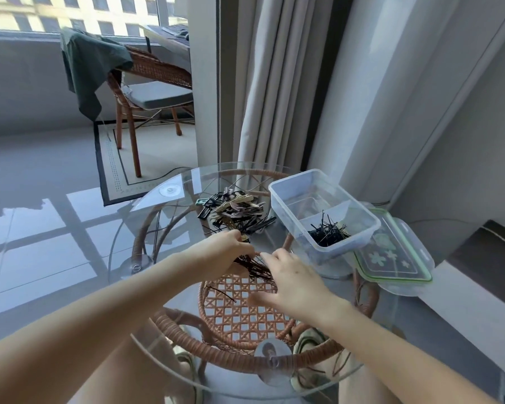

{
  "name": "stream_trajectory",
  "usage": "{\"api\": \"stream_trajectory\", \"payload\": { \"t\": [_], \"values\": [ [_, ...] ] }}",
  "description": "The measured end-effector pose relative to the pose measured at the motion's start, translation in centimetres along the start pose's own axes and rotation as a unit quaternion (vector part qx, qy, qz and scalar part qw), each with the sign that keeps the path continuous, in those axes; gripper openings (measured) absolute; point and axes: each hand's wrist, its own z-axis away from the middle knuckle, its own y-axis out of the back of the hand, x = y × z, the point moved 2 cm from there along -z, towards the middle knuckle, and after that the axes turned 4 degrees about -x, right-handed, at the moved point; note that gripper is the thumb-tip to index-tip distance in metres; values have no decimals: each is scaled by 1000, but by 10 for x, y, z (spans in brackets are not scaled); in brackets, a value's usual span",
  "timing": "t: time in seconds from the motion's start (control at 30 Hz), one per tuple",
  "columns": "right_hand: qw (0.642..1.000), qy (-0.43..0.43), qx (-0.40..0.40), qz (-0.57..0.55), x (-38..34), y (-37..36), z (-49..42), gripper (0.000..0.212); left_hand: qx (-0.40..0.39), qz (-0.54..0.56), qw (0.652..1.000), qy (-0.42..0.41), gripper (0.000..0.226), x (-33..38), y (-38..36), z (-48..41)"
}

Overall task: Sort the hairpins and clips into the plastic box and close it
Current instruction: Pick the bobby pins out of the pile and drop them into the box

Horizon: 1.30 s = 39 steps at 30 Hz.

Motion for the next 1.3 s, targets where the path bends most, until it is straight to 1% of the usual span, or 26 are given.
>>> {"api": "stream_trajectory", "payload": {
  "t": [0.03,0.07,0.1,0.23,0.37,0.47,0.5,0.6,0.67,0.8,0.93,1.0,1.1,1.13,1.23,1.3],
  "values": [
    [1000,-18,0,1,-1,-6,-7,79,-9,3,1000,-2,45,0,1,-2],
    [999,-31,9,-4,-1,-10,-13,80,-18,5,1000,-2,45,0,3,-4],
    [999,-39,24,-9,-1,-11,-19,76,-26,6,1000,-3,44,0,4,-5],
    [995,-44,71,-45,0,-11,-34,46,-33,19,999,-17,38,2,7,-6],
    [996,-18,76,-53,-1,-13,-38,26,-24,28,999,-25,32,1,9,-4],
    [998,5,64,-29,-5,-13,-35,17,-21,27,999,-32,31,1,9,-2],
    [998,20,60,-10,-8,-13,-34,16,-20,22,999,-35,31,1,8,-1],
    [995,70,57,48,-16,-11,-29,30,-14,8,999,-39,29,-1,6,3],
    [989,100,65,82,-18,-10,-25,34,-10,9,999,-31,35,-5,7,5],
    [979,138,68,133,-11,-1,-16,34,-4,25,1000,-18,42,-9,8,5],
    [969,155,81,174,-1,16,-4,33,1,34,999,-8,36,-13,7,3],
    [966,154,92,185,8,30,2,30,-1,26,1000,-10,30,-12,7,2],
    [968,137,111,176,28,59,10,13,1,16,1000,-18,23,-9,8,1],
    [969,135,116,170,36,70,12,11,2,10,1000,-23,22,-7,9,1],
    [980,99,119,123,65,105,15,15,5,-53,997,-55,22,-2,9,2],
    [984,59,105,129,86,122,12,14,9,-116,990,-78,21,2,6,2]
  ]
}}
